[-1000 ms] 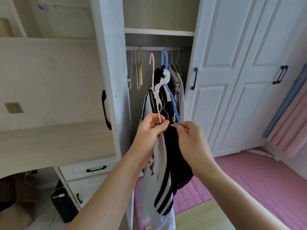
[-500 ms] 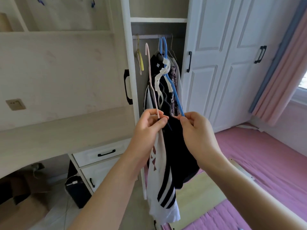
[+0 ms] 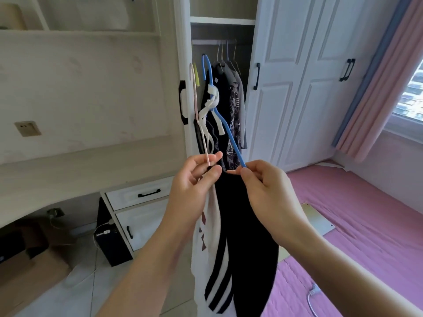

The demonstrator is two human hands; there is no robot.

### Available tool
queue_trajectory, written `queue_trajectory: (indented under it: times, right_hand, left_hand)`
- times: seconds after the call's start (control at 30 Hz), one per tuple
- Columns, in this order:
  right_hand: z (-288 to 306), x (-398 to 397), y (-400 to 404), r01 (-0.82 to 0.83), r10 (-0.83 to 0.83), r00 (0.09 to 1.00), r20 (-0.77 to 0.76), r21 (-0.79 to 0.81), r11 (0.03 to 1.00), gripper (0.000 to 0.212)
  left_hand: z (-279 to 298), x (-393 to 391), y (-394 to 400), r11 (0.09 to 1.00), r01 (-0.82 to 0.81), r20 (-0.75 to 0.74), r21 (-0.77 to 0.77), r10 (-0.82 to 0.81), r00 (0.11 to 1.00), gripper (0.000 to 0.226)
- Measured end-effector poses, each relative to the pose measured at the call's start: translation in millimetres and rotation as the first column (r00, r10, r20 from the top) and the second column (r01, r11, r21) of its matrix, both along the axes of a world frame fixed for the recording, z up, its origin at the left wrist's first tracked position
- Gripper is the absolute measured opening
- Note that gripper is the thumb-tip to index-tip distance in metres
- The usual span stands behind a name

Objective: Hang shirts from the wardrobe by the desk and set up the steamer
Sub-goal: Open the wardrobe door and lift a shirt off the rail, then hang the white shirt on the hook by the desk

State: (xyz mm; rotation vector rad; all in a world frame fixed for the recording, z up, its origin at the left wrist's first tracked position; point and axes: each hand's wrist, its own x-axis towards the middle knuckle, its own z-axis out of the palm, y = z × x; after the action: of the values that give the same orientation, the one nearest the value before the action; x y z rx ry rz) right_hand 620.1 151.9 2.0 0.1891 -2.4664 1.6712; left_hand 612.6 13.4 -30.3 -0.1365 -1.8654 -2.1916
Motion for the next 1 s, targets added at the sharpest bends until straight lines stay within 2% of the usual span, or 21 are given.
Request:
queue_trajectory:
  times: [0.2, 0.43, 0.67, 0.83, 1.0]
  right_hand:
    - [-3, 21, 9, -0.054, 0.055, 0.998, -0.042, 0.030, 0.998, 0.014]
    - [1, 35, 40, -0.104, 0.104, 0.994, -0.014, 0.034, 0.994, 0.014]
    - [1, 47, 63, -0.167, 0.167, 0.986, 0.000, -0.008, 0.986, 0.026]
    - [-3, 48, 68, -0.298, 0.298, 0.954, 0.004, 0.016, 0.954, 0.026]
    - [-6, 43, 62, -0.472, 0.472, 0.881, 0.034, -0.002, 0.882, 0.039]
  left_hand:
    - [-1, 24, 21, 0.999, -0.030, -0.012, 0.032, 0.031, 0.999, 0.018]
    - [2, 46, 53, 0.994, -0.079, -0.011, 0.071, 0.080, 0.997, 0.014]
    - [-3, 69, 79, 0.975, -0.168, 0.015, 0.144, 0.168, 0.986, 0.014]
    - [-7, 83, 85, 0.968, -0.208, 0.034, 0.141, 0.205, 0.978, 0.015]
    - [-4, 97, 73, 0.949, -0.258, 0.060, 0.184, 0.251, 0.966, 0.023]
